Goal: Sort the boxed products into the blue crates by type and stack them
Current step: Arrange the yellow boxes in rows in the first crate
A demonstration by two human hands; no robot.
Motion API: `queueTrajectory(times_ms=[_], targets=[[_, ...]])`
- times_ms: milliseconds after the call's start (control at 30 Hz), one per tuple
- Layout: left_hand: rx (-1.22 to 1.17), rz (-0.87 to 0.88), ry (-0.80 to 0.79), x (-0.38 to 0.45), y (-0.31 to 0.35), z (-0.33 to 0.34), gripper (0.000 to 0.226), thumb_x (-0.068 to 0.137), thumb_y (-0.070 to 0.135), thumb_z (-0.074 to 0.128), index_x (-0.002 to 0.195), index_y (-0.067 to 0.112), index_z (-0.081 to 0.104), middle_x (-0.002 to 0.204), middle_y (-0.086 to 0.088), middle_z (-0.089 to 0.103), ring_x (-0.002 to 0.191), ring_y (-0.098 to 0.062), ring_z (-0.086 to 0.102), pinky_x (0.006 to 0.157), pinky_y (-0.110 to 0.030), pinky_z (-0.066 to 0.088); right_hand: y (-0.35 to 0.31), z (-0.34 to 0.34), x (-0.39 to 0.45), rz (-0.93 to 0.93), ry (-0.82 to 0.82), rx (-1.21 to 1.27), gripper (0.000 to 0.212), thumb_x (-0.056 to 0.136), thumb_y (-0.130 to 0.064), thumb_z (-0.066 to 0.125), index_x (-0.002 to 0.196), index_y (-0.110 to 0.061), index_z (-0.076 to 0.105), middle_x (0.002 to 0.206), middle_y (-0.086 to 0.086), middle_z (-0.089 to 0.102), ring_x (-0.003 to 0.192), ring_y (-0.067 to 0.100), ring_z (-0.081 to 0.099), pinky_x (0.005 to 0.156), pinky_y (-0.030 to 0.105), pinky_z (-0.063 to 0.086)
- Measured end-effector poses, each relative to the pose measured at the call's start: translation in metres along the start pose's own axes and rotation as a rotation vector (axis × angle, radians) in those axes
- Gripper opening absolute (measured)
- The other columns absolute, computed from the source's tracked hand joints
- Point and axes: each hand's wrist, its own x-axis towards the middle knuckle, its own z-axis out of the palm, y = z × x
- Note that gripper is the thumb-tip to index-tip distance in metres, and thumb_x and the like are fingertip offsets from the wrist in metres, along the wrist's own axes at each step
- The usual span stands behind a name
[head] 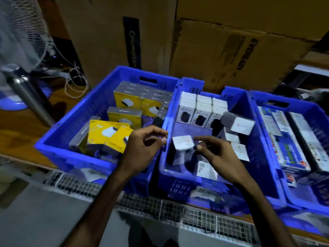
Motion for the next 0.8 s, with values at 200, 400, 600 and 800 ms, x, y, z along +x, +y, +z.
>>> queueTrajectory(times_ms=[200,400,600,800], targets=[[0.084,-0.01,0.235,-0.034,0.013,-0.032,0.016,0.091,0.001,0.073,0.095,0.016,0.075,0.093,-0.001,0.079,0.086,-0.024,0.077,0.082,-0.05,0.061,-0.019,0.034,0.036,-0.153,-0.037,0.098,0.015,0.1,-0.016,0.065,0.112,-0.022,0.072,0.096,0.011,0.076,0.092,0.029,0.074,0.083,0.056,0.057],[0.171,-0.062,0.405,-0.038,0.004,-0.072,0.021,0.093,0.0,0.071,0.093,0.02,0.077,0.092,-0.002,0.079,0.088,-0.033,0.075,0.084,-0.059,0.059,-0.032,0.058,0.074,-0.366,-0.031,0.092,0.019,0.099,-0.012,0.066,0.107,-0.028,0.073,0.091,-0.007,0.077,0.087,0.018,0.075,0.08,0.036,0.059],[0.382,-0.051,0.369,0.0,-0.013,-0.118,0.022,0.092,0.007,0.073,0.091,0.028,0.076,0.091,0.009,0.078,0.084,-0.012,0.075,0.074,-0.032,0.059,-0.046,0.068,0.099,-0.363,-0.055,-0.049,0.018,0.099,-0.014,0.064,0.109,-0.026,0.073,0.095,-0.003,0.078,0.088,0.012,0.074,0.081,0.041,0.06],[0.555,0.008,0.178,0.067,-0.041,-0.162,0.013,0.091,0.01,0.074,0.095,0.022,0.076,0.088,0.009,0.076,0.082,-0.006,0.072,0.073,-0.021,0.054,-0.061,0.088,0.136,-0.26,0.019,-0.264,0.019,0.096,-0.021,0.065,0.111,-0.025,0.075,0.094,-0.007,0.077,0.085,0.003,0.071,0.081,0.033,0.057]])
